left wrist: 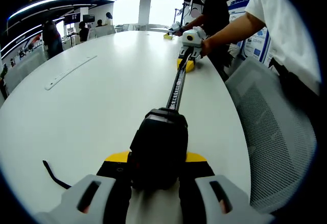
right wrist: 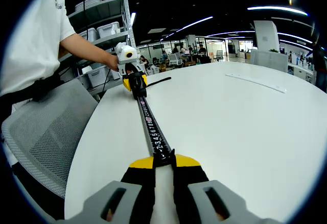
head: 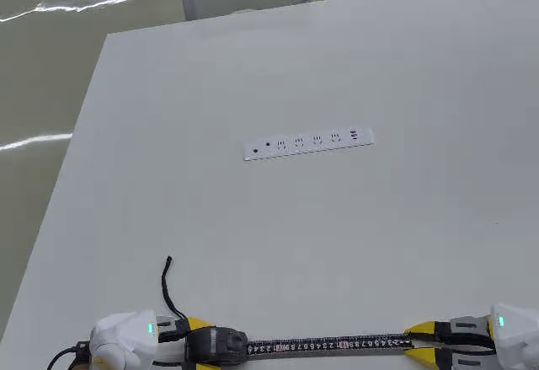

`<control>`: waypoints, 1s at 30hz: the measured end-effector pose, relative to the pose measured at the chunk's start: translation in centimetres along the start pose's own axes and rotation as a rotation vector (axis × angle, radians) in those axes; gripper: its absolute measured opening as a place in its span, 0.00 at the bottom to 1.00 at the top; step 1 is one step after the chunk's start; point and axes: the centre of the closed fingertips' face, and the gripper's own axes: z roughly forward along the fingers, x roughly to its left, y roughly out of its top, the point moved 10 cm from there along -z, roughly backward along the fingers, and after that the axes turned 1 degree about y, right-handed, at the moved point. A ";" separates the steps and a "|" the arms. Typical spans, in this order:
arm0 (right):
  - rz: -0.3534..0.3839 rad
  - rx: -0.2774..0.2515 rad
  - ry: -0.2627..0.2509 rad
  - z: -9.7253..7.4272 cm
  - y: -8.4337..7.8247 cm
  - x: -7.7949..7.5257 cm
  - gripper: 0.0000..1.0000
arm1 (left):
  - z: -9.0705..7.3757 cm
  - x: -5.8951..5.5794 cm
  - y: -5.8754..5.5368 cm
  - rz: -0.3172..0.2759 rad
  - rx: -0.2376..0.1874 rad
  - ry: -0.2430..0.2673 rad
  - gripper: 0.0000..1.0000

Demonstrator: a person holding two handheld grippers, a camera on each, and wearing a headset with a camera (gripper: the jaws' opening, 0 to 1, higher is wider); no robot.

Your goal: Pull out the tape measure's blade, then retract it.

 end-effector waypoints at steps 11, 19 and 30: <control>0.011 0.004 -0.005 0.1 0.0 0.3 0.12 | 0.0 0.0 0.1 -0.004 0.011 -0.001 0.33; 0.021 0.003 -0.021 0.2 0.1 0.3 0.13 | 0.1 0.0 0.1 -0.013 0.020 0.007 0.33; 0.014 0.010 -0.019 0.3 0.5 0.5 0.21 | 0.3 -0.1 0.3 -0.030 0.025 0.011 0.35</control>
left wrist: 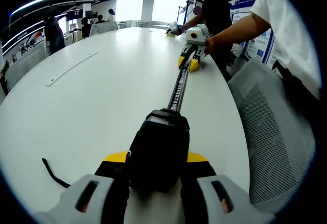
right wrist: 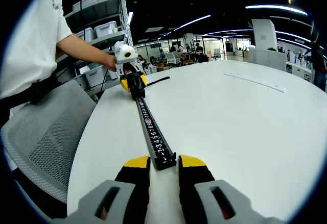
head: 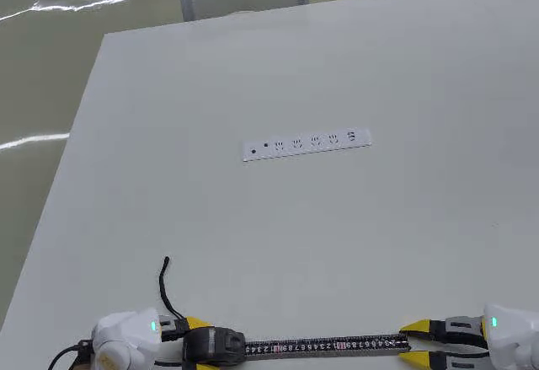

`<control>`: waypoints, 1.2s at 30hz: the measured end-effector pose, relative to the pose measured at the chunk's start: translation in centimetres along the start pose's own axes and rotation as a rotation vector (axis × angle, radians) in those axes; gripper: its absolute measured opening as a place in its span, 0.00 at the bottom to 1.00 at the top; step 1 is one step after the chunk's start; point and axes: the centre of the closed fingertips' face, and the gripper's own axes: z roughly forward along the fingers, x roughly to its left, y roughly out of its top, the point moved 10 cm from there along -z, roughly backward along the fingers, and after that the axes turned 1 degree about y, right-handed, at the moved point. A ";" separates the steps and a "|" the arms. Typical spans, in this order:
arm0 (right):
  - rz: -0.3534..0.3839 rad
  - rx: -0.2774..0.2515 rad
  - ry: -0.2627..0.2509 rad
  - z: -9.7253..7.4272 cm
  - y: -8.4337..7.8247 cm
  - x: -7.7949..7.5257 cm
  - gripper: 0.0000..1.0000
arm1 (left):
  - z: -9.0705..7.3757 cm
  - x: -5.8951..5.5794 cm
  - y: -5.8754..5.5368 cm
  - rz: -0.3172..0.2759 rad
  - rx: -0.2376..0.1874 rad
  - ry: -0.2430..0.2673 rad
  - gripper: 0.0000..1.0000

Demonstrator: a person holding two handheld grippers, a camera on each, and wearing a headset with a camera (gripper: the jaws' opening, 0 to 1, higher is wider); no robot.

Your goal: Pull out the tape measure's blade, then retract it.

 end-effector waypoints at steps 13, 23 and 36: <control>0.050 -0.032 -0.012 0.0 0.0 -0.1 0.34 | 0.1 0.2 0.1 -0.017 -0.018 0.017 0.48; 0.074 -0.045 -0.016 0.0 0.3 0.2 0.41 | 0.0 0.0 0.2 -0.025 -0.029 0.023 0.56; 0.073 -0.049 -0.040 0.1 0.7 0.4 0.50 | -0.1 0.1 0.3 -0.036 -0.054 0.046 0.68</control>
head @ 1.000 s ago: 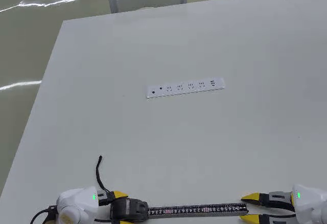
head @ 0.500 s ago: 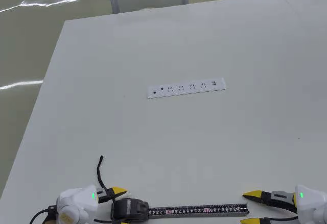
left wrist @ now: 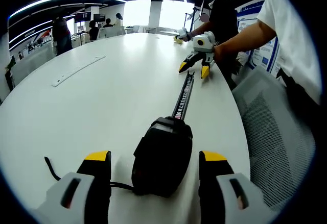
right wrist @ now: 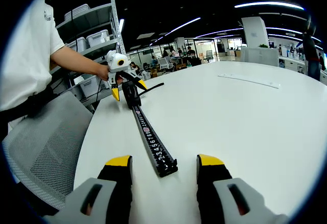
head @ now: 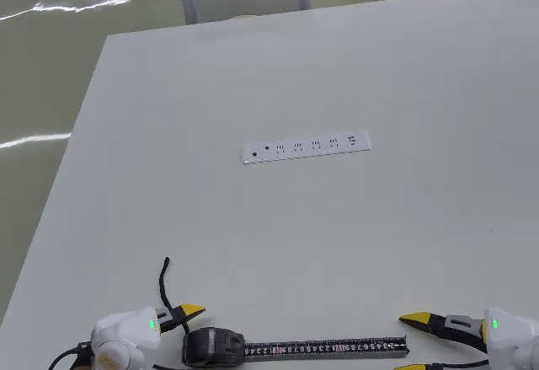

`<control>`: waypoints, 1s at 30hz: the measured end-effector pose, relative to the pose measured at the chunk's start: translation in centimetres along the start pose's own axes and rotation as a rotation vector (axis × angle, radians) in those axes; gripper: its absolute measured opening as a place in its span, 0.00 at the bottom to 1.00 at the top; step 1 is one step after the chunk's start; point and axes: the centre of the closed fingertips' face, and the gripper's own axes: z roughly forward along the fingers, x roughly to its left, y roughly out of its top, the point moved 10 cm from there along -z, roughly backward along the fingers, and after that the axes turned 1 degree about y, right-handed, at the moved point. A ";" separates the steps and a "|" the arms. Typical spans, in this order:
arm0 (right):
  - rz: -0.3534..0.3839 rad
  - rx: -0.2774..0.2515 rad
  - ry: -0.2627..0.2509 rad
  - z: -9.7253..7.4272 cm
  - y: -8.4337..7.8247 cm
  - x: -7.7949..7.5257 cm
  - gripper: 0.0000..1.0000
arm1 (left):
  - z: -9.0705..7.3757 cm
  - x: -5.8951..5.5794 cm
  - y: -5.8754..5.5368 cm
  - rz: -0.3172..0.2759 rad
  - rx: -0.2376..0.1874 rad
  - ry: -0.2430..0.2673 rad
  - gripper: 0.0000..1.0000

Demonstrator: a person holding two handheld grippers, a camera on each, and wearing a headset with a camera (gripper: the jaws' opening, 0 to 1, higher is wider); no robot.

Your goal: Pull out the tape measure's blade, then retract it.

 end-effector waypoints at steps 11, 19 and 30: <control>-0.007 -0.013 -0.031 -0.2 0.3 0.5 0.62 | 0.1 0.1 -0.1 -0.021 -0.009 0.015 0.75; 0.003 -0.014 -0.041 -0.2 0.2 0.7 0.67 | 0.0 -0.1 0.0 -0.022 -0.010 0.022 0.76; 0.013 -0.023 -0.076 -0.1 1.0 1.1 0.64 | -0.4 -0.2 0.1 -0.048 -0.032 0.049 0.75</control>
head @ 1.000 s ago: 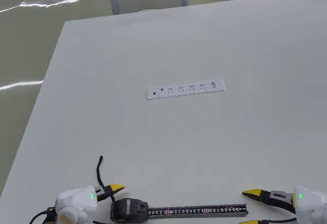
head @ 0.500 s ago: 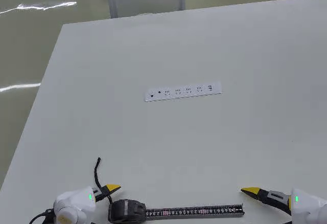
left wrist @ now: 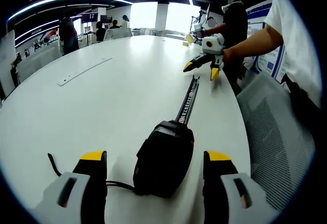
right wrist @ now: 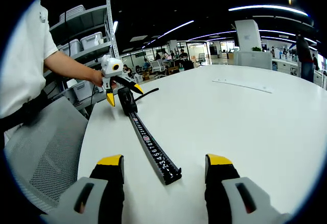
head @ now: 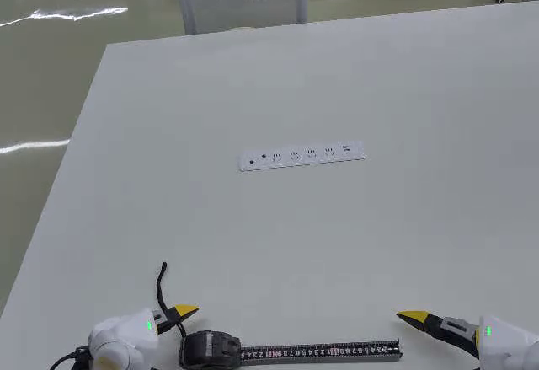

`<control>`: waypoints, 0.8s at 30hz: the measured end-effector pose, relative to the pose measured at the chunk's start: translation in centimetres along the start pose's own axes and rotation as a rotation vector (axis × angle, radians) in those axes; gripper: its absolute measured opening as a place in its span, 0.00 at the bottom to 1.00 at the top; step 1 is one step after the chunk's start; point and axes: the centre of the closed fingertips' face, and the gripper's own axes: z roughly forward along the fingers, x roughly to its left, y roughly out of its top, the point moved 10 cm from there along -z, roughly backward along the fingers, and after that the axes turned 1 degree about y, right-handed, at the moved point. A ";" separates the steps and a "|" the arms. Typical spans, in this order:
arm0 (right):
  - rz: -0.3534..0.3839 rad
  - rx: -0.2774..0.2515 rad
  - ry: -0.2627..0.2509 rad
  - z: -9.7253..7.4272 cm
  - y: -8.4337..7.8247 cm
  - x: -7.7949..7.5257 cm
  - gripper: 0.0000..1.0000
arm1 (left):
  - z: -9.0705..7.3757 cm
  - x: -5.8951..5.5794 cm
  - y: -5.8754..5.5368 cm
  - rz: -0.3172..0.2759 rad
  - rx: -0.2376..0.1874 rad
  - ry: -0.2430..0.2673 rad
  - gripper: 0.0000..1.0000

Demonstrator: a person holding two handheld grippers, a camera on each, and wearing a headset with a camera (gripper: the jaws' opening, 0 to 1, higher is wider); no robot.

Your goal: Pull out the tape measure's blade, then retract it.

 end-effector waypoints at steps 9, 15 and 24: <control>0.055 0.001 -0.036 0.4 0.7 1.1 0.65 | -0.7 -0.2 0.0 -0.058 -0.039 0.046 0.76; 0.074 -0.003 -0.065 0.4 1.0 1.7 0.67 | -1.3 -0.4 -0.3 -0.100 -0.050 0.087 0.77; 0.096 0.001 -0.120 0.2 1.2 2.6 0.68 | -2.3 -0.5 -0.9 -0.173 -0.074 0.155 0.77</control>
